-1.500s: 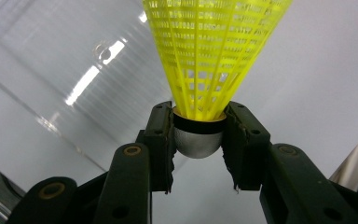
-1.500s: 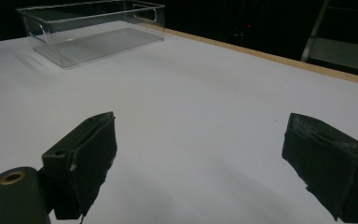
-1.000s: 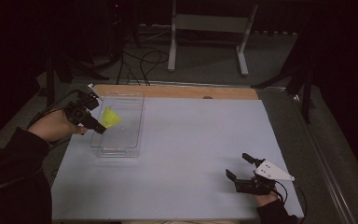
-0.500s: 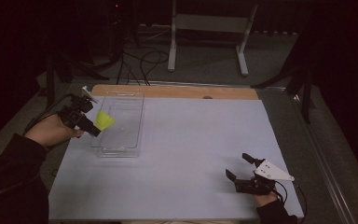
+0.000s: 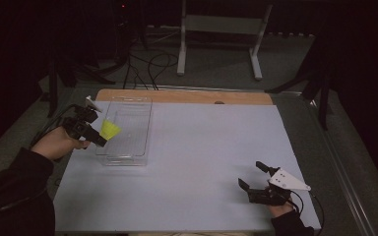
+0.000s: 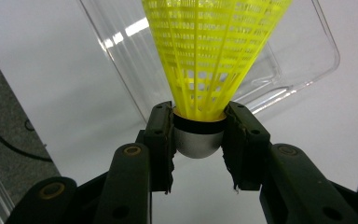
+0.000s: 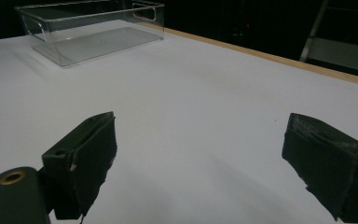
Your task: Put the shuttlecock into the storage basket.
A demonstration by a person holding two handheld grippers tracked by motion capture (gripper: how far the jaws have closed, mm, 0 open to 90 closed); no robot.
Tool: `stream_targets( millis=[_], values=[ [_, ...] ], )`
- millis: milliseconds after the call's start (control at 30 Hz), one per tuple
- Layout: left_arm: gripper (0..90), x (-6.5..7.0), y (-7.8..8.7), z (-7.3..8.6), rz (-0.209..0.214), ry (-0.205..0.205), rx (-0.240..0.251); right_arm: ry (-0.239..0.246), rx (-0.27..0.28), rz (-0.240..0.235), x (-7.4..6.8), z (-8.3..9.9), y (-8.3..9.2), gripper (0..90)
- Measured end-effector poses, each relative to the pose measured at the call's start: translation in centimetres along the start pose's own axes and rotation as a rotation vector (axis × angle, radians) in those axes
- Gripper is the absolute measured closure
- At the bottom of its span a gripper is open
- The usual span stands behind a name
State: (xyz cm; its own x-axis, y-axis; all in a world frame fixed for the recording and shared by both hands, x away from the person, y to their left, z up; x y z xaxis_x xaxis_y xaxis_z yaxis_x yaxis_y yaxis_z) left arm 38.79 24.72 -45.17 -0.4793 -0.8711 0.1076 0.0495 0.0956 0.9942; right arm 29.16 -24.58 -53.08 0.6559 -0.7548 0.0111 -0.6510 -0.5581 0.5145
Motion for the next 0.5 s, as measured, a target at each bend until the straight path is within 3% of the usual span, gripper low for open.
stream_targets(
  millis=[233,367,500],
  values=[
    [65.3,-0.2,-1.0,-0.1,-0.013,-0.016,0.016,-0.001,0.002,-0.001,0.0,0.0,0.0,9.9],
    [65.3,-0.7,-1.5,-0.2,-0.051,-0.004,0.024,-0.004,0.002,-0.002,0.0,0.0,0.0,9.9],
    [65.3,-1.0,-1.8,-0.2,-0.042,-0.009,0.026,-0.001,0.002,-0.002,0.0,0.0,0.0,9.9]
  ],
)
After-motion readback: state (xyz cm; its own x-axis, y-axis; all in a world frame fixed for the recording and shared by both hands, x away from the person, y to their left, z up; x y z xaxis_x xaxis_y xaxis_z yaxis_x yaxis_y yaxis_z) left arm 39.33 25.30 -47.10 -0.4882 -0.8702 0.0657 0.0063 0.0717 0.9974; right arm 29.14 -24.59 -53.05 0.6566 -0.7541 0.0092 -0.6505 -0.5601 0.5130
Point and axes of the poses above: each handheld gripper's, and its own axes: y roughly backward along the jaws, z roughly out of its underside, x roughly to its right, the point moved 7 cm from there along -y, roughly forward along the jaws, and after that the axes turned 13 degrees about -x, right-handed, at the moved point
